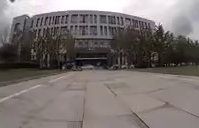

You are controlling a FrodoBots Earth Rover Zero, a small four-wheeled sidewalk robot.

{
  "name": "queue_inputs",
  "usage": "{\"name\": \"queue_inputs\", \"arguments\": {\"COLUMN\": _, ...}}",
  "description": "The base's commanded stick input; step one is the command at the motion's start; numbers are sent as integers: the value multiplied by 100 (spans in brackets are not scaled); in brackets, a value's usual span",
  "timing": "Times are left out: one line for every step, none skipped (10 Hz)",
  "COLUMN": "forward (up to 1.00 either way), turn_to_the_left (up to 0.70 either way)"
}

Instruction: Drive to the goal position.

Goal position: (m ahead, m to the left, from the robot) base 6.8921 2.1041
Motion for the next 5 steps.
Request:
{"name": "queue_inputs", "arguments": {"forward": 70, "turn_to_the_left": 0}}
{"name": "queue_inputs", "arguments": {"forward": 70, "turn_to_the_left": 0}}
{"name": "queue_inputs", "arguments": {"forward": 70, "turn_to_the_left": 0}}
{"name": "queue_inputs", "arguments": {"forward": 70, "turn_to_the_left": 0}}
{"name": "queue_inputs", "arguments": {"forward": 70, "turn_to_the_left": 0}}
